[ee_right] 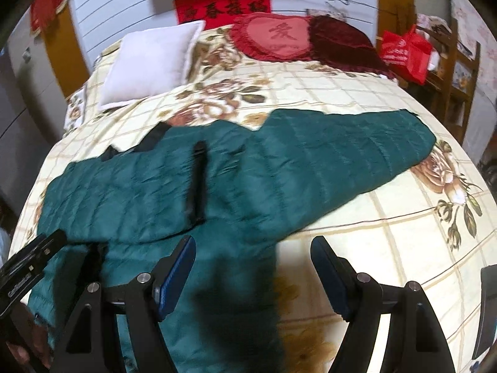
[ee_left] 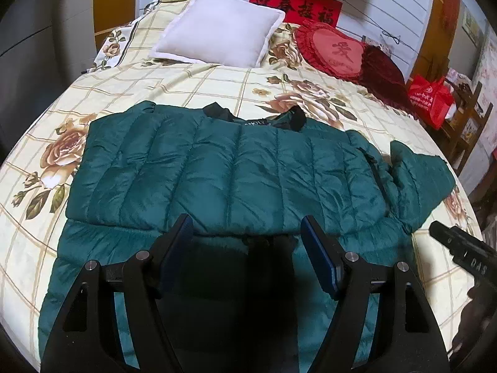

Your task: Fold large clothes

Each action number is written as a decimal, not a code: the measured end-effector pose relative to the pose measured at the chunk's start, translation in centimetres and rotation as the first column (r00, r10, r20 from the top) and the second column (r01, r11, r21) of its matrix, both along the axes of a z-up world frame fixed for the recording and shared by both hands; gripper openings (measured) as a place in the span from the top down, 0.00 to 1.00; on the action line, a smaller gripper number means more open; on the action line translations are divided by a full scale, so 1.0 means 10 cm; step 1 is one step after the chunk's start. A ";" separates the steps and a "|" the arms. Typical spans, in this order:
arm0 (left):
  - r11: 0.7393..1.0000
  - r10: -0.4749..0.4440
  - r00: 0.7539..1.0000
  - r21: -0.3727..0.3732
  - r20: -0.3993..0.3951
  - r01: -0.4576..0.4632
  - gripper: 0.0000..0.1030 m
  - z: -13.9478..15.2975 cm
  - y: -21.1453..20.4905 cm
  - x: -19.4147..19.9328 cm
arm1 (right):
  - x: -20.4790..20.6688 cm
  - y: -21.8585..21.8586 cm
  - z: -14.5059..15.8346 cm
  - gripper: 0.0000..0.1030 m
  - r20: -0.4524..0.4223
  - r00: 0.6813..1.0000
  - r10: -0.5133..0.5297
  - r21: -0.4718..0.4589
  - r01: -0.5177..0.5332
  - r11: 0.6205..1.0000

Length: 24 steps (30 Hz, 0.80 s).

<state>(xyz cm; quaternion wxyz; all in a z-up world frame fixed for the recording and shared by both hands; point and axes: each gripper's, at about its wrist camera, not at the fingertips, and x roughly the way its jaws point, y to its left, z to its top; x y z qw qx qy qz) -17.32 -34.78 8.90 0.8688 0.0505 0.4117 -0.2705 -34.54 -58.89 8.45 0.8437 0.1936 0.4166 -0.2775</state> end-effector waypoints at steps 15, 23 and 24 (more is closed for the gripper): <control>0.998 0.053 0.999 -0.023 0.004 -0.053 0.30 -0.29 -0.05 0.24 | -0.22 -1.65 -0.28 0.27 0.039 0.940 -0.340 -0.034 0.342 0.939; 0.997 0.052 0.998 -0.060 -0.041 -0.055 0.30 -0.43 0.00 0.30 | -0.25 -2.35 -0.49 0.27 0.024 0.864 -0.503 -0.024 0.504 0.863; 0.996 0.053 0.998 -0.066 -0.041 -0.056 0.30 -0.43 0.01 0.30 | -0.21 -2.43 -0.52 0.27 0.012 0.861 -0.508 -0.032 0.508 0.861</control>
